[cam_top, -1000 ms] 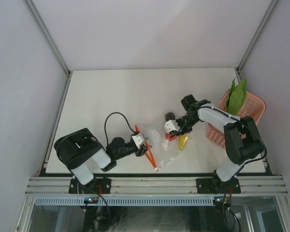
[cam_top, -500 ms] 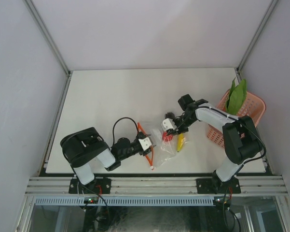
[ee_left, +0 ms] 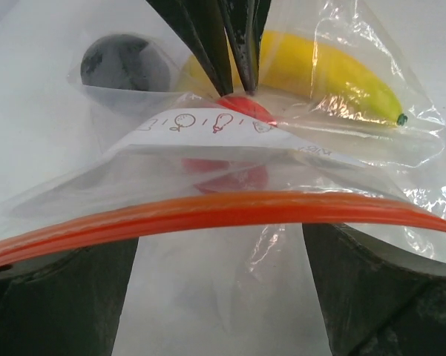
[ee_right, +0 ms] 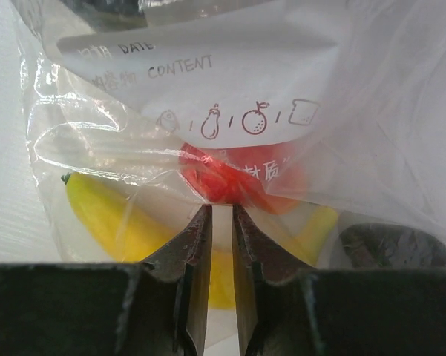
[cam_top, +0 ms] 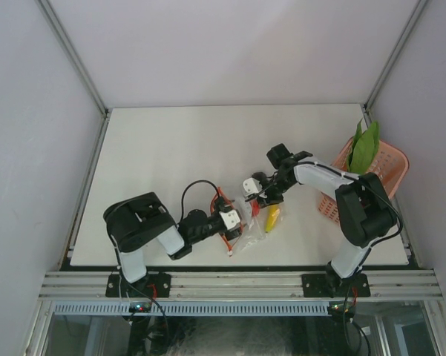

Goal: Open the zip-top bag and remove the fake food
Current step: Pick up the fake fruit from the zipper food storage bag.

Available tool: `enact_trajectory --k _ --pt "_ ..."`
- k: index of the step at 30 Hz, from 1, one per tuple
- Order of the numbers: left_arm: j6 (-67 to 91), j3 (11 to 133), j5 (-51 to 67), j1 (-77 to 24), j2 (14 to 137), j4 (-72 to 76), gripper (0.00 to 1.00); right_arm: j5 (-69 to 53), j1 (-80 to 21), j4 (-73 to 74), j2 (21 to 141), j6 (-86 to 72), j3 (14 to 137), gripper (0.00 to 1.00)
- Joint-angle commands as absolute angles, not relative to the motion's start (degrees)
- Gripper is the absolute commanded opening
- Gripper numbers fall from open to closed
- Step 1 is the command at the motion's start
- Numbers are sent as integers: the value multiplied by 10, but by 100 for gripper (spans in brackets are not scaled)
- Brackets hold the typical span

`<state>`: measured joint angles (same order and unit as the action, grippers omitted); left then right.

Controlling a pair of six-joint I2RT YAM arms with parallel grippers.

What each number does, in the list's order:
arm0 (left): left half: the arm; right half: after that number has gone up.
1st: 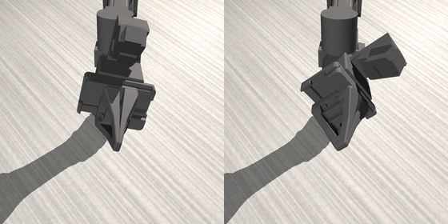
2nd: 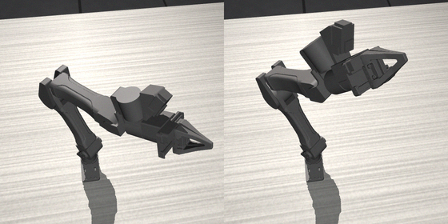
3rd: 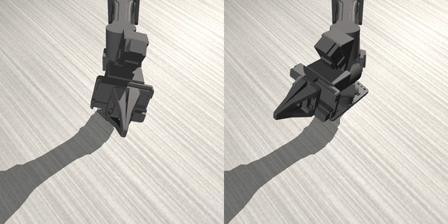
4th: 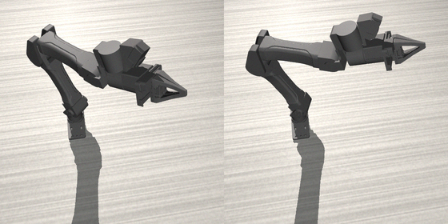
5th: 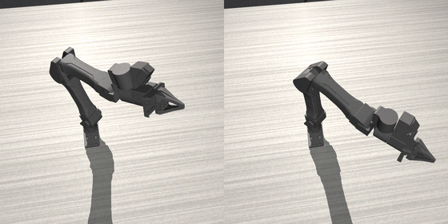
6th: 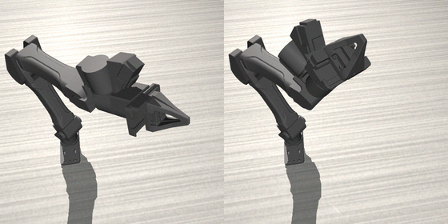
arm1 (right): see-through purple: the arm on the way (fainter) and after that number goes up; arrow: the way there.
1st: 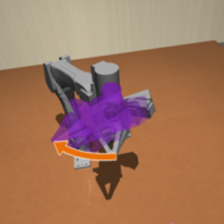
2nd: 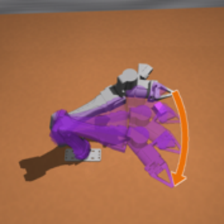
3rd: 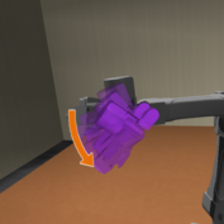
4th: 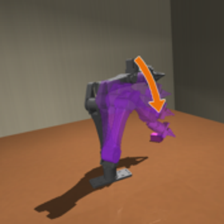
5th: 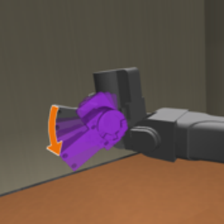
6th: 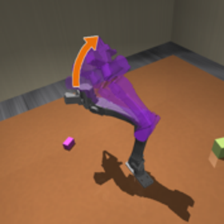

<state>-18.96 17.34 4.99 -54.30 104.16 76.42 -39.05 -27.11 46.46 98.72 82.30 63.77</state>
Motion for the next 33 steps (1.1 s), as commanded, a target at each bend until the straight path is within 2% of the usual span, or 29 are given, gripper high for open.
enact_trajectory --k 1,4,7,12,14,20,25,33 --pt "-202 198 33 -546 1063 801 94 -416 -266 477 983 788 677 16" --pt "-196 202 33 -546 1072 802 92 -454 -241 493 970 768 696 16" --pt "-188 207 31 -546 1080 802 80 -464 -227 489 962 757 696 17" --pt "-182 210 29 -546 1083 802 69 -397 -249 462 986 733 693 17" --pt "-180 210 25 -546 1081 802 68 -377 -261 455 994 727 693 17" --pt "-182 223 20 -546 1088 802 70 -368 -282 456 1011 709 700 16" --pt "-184 234 25 -546 1093 802 81 -383 -287 473 1027 691 724 15" --pt "-184 252 38 -546 1103 803 85 -390 -303 495 1056 649 757 15"
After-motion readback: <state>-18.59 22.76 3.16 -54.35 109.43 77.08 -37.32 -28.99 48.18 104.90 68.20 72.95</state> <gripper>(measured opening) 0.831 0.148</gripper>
